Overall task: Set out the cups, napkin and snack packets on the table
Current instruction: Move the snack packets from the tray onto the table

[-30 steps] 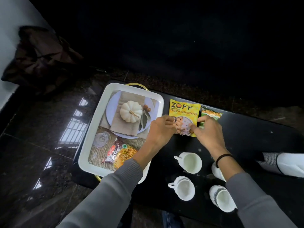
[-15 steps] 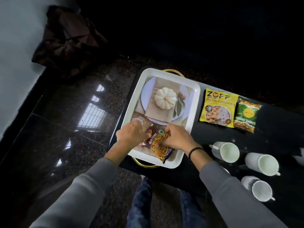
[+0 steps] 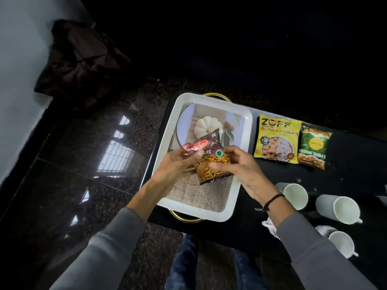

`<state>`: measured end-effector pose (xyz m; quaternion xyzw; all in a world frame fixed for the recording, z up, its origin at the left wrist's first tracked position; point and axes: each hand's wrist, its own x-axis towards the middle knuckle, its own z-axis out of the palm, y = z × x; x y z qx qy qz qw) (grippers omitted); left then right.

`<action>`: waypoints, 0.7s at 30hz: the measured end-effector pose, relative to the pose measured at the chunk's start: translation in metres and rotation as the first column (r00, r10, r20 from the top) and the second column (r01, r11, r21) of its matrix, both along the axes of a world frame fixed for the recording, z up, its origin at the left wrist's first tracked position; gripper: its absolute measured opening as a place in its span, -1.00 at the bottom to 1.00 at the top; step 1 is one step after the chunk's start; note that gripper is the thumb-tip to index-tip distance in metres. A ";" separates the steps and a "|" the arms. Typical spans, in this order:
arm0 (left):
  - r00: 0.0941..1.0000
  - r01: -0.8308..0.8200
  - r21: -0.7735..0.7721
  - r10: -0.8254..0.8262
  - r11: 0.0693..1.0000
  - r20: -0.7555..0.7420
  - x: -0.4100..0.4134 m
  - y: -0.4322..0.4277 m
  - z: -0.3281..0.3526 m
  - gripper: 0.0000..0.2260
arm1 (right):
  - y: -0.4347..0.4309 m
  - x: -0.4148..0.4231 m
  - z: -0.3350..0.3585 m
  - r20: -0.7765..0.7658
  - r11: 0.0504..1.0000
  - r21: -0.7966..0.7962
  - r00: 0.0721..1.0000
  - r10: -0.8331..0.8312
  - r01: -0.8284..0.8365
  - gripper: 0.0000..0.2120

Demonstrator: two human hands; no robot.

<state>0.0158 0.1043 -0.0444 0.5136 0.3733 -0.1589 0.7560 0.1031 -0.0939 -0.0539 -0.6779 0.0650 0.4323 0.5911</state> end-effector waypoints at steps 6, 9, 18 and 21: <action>0.978 0.034 0.071 -0.048 0.997 0.202 0.036 -0.036 0.019 -0.54 | -0.036 0.023 0.010 0.035 0.979 0.158 0.990 -0.134 0.127 -0.45; 0.982 0.101 0.061 -0.110 0.993 0.154 0.054 -0.057 0.025 -0.52 | -0.056 0.031 0.016 -0.037 0.973 0.141 0.983 -0.179 0.182 -0.52; 0.966 0.259 0.028 -0.259 0.965 -0.008 0.113 -0.184 0.026 -0.64 | -0.175 0.052 0.029 -0.186 0.907 0.003 0.892 -0.413 0.420 -0.74; 0.952 0.306 0.009 -0.306 0.952 0.006 0.132 -0.230 0.023 -0.64 | -0.222 0.059 0.031 -0.130 0.880 -0.008 0.872 -0.472 0.475 -0.65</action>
